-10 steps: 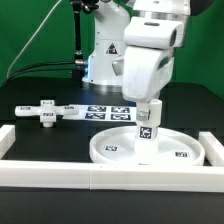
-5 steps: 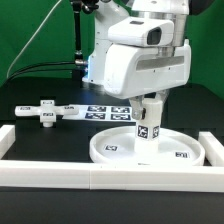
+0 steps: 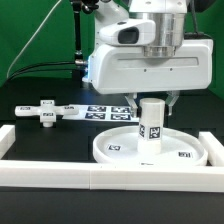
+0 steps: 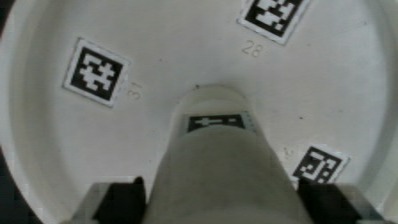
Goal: Assemble round table
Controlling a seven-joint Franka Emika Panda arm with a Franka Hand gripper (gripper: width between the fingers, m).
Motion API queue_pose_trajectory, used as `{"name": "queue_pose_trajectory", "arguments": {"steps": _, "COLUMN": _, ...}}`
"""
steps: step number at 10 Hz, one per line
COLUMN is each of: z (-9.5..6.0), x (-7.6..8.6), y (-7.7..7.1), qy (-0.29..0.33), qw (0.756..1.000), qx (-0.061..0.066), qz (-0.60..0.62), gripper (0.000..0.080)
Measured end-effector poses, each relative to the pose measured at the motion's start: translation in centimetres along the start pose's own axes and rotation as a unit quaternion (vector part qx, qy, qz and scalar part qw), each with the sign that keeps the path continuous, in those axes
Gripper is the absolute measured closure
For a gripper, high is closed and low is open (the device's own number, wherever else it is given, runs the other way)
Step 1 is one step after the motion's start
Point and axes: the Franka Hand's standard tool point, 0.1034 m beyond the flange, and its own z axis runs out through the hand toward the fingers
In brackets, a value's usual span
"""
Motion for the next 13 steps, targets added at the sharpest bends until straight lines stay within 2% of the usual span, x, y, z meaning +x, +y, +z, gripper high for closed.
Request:
{"name": "queue_pose_trajectory", "arguments": {"steps": 5, "z": 0.04, "x": 0.04, "y": -0.09, "qy": 0.004, "qw": 0.985, "qx": 0.005, "qz": 0.174, "gripper": 0.0392}}
{"name": "queue_pose_trajectory", "arguments": {"steps": 7, "z": 0.04, "x": 0.09, "y": -0.05, "qy": 0.004, "qw": 0.964, "qx": 0.014, "qz": 0.265, "gripper": 0.0392}}
{"name": "queue_pose_trajectory", "arguments": {"steps": 9, "z": 0.03, "x": 0.12, "y": -0.07, "qy": 0.0, "qw": 0.927, "qx": 0.034, "qz": 0.373, "gripper": 0.0392}}
{"name": "queue_pose_trajectory", "arguments": {"steps": 11, "z": -0.05, "x": 0.28, "y": -0.04, "qy": -0.001, "qw": 0.888, "qx": 0.046, "qz": 0.459, "gripper": 0.0392}}
{"name": "queue_pose_trajectory", "arguments": {"steps": 12, "z": -0.1, "x": 0.46, "y": -0.02, "qy": -0.002, "qw": 0.857, "qx": 0.052, "qz": 0.512, "gripper": 0.0392}}
{"name": "queue_pose_trajectory", "arguments": {"steps": 13, "z": -0.05, "x": 0.49, "y": -0.04, "qy": -0.004, "qw": 0.841, "qx": 0.052, "qz": 0.539, "gripper": 0.0392}}
